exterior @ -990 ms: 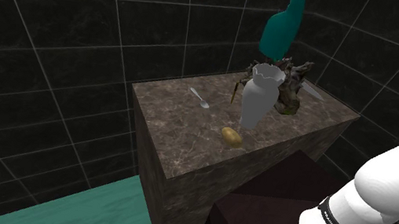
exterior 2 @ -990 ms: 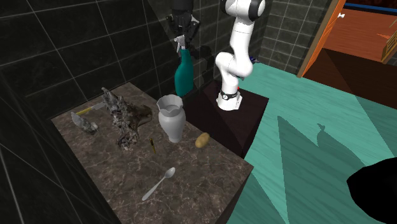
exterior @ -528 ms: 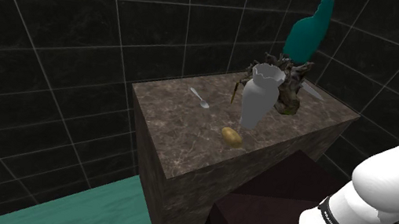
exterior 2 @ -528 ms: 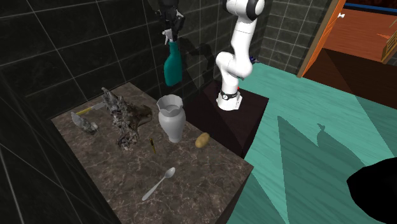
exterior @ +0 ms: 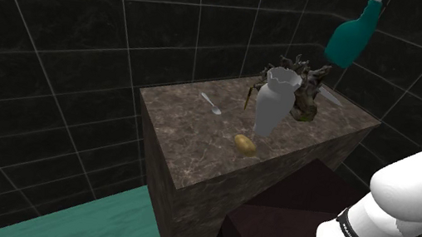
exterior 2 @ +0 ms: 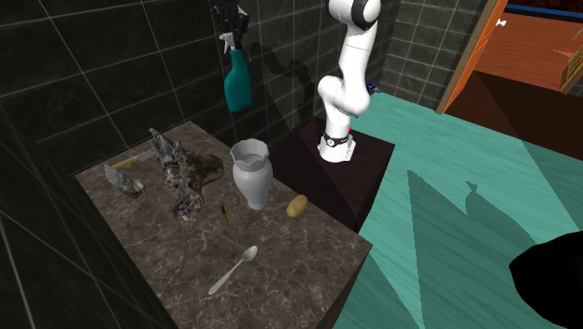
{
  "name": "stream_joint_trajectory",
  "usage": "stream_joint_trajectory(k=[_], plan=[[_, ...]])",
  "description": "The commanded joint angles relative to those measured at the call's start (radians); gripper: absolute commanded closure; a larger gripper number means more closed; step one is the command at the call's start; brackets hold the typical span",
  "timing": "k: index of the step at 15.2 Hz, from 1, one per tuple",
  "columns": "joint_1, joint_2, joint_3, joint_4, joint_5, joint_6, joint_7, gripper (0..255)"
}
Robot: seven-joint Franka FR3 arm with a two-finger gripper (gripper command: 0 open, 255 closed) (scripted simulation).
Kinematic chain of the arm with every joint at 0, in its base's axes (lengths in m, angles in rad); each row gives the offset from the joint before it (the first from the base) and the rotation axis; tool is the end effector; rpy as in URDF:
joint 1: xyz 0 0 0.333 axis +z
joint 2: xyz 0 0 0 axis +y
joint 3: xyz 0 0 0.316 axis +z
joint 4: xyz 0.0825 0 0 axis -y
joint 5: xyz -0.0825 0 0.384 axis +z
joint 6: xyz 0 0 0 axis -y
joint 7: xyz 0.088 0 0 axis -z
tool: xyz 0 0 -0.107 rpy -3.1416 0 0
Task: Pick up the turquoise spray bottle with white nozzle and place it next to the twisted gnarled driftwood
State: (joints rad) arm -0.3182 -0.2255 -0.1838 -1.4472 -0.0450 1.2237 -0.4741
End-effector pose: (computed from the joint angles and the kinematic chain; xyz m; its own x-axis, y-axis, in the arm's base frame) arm 0.3686 -0.2267 0.7594 0.9993 -0.0386 -0.0024 -0.0386 -0.9993 0.0004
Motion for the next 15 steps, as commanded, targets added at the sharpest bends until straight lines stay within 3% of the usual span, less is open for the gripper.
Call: stream_joint_trajectory(k=[1,4,15], plan=[[-0.019,0.016,-0.037,0.020,-0.005,-0.002,-0.059,255],[-0.054,0.063,-0.101,0.072,-0.005,-0.006,-0.160,255],[-0.054,-0.036,-0.088,-0.193,-0.027,0.164,-0.137,255]])
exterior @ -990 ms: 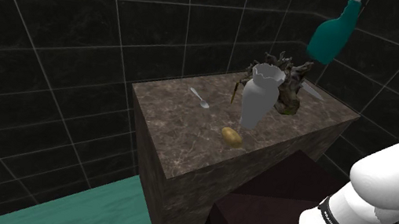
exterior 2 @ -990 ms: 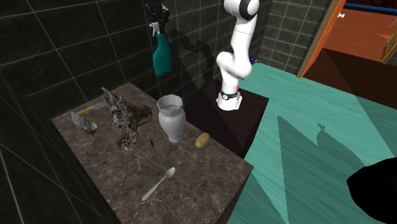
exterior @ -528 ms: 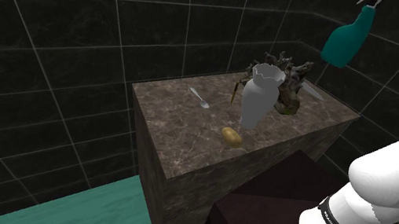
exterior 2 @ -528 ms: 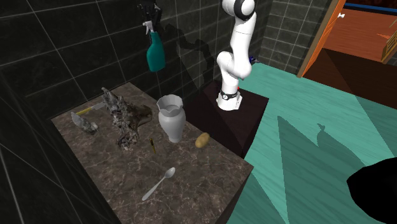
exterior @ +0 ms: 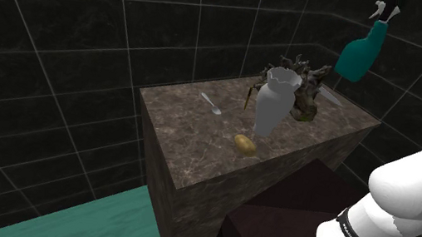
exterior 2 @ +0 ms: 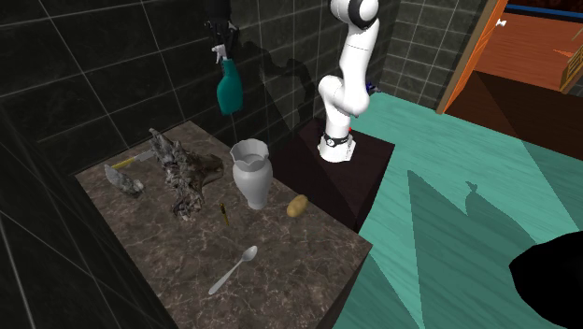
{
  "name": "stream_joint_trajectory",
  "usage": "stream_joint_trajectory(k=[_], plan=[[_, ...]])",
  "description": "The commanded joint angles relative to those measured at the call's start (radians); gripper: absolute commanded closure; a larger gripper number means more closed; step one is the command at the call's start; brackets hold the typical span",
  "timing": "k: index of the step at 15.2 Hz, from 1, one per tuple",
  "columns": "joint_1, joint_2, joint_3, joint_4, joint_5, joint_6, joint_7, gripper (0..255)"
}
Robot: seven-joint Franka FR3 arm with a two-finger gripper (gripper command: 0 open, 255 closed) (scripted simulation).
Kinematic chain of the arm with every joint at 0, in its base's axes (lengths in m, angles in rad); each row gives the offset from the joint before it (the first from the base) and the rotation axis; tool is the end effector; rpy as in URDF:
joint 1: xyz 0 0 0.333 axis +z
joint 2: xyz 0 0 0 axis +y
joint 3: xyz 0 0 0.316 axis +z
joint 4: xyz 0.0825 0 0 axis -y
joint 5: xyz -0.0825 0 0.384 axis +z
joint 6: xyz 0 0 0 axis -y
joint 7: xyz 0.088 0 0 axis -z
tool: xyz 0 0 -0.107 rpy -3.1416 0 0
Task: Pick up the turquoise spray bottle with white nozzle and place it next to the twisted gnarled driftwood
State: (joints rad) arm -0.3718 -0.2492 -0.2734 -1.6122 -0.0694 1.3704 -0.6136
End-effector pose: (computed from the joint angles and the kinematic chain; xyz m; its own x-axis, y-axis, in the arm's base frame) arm 0.3440 -0.2963 0.7081 0.9993 -0.0372 -0.0024 -0.0372 -0.9993 0.0000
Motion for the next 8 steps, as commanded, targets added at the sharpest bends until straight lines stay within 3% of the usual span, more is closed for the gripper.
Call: stream_joint_trajectory(k=[1,8], plan=[[-0.001,-0.019,0.002,-0.049,-0.004,0.032,0.004,255],[-0.003,-0.059,0.004,-0.186,-0.013,0.130,0.012,255]])
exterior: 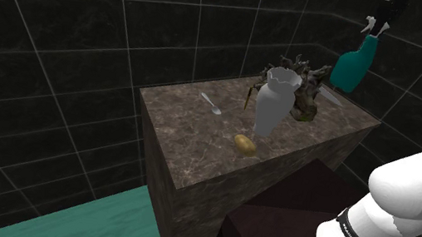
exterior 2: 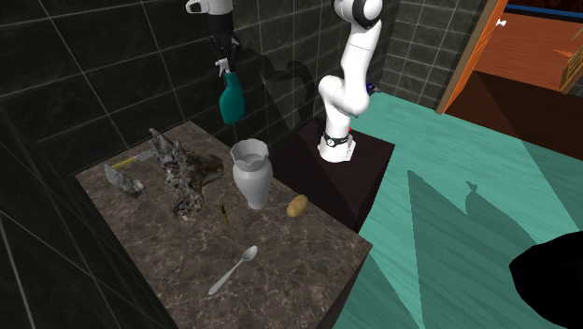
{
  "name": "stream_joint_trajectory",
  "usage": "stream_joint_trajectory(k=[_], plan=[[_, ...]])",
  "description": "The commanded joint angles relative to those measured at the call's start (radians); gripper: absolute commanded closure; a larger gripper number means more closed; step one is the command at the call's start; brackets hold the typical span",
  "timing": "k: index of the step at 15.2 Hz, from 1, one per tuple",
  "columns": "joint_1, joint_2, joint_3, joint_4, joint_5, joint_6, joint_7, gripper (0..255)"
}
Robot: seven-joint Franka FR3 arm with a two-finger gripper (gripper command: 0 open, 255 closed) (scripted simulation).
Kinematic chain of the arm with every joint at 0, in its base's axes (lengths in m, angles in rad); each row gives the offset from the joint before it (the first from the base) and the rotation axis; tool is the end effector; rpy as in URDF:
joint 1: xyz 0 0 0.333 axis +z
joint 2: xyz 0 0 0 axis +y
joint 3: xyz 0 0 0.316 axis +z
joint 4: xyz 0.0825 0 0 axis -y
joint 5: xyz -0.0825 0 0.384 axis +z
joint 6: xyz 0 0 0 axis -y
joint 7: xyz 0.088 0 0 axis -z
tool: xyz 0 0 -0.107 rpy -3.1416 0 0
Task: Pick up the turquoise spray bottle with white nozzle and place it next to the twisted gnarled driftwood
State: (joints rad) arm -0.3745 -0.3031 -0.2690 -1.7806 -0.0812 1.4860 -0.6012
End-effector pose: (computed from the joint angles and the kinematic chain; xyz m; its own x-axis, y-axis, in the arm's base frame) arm 0.3432 -0.2954 0.6649 0.9993 -0.0373 -0.0025 -0.0373 -0.9993 0.0001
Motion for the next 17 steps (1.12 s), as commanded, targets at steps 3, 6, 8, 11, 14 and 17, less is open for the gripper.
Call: stream_joint_trajectory(k=[3,6,8,11,14,17], plan=[[-0.002,-0.018,-0.001,-0.072,-0.004,0.055,0.003,255],[-0.003,-0.029,-0.001,-0.123,-0.007,0.095,0.005,255],[-0.004,-0.035,-0.002,-0.156,-0.009,0.122,0.007,255],[-0.006,-0.042,-0.003,-0.203,-0.011,0.162,0.009,255],[-0.007,-0.048,-0.005,-0.249,-0.014,0.203,0.010,255],[-0.008,-0.051,-0.007,-0.292,-0.016,0.243,0.012,255]])
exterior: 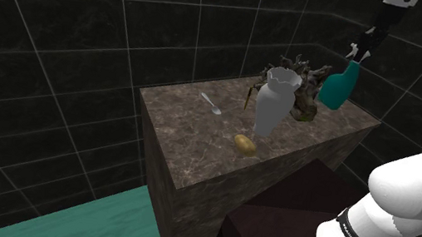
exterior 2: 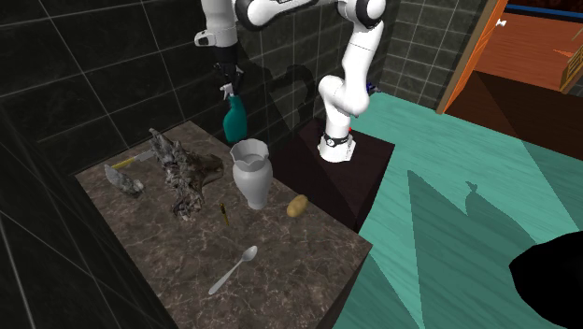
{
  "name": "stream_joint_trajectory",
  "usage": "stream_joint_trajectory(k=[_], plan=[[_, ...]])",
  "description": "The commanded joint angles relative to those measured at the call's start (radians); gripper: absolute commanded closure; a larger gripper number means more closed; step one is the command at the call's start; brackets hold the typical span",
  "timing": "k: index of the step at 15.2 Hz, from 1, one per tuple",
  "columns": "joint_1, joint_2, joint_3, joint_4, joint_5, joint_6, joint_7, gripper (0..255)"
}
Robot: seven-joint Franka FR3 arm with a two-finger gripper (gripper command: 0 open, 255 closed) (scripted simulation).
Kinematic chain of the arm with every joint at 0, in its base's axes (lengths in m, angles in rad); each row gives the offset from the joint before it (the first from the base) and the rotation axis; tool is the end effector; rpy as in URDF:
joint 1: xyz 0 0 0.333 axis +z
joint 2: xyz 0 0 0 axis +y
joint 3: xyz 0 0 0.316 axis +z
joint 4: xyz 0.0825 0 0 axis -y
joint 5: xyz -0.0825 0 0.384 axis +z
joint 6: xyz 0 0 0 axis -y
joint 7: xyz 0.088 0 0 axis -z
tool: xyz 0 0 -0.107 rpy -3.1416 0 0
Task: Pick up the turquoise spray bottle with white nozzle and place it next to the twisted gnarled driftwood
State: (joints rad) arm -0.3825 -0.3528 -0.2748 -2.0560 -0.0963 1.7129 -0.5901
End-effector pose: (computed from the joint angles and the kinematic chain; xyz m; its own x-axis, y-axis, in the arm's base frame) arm 0.3431 -0.2958 0.5760 0.9993 -0.0372 -0.0023 -0.0372 -0.9993 0.0001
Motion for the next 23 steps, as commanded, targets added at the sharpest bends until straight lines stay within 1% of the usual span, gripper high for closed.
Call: stream_joint_trajectory(k=[1,12,23], plan=[[-0.001,-0.002,-0.001,-0.031,-0.001,0.029,0.001,255],[-0.005,0.005,-0.012,-0.172,-0.007,0.178,0.002,255],[-0.007,0.041,-0.025,-0.290,-0.007,0.331,-0.001,255]])
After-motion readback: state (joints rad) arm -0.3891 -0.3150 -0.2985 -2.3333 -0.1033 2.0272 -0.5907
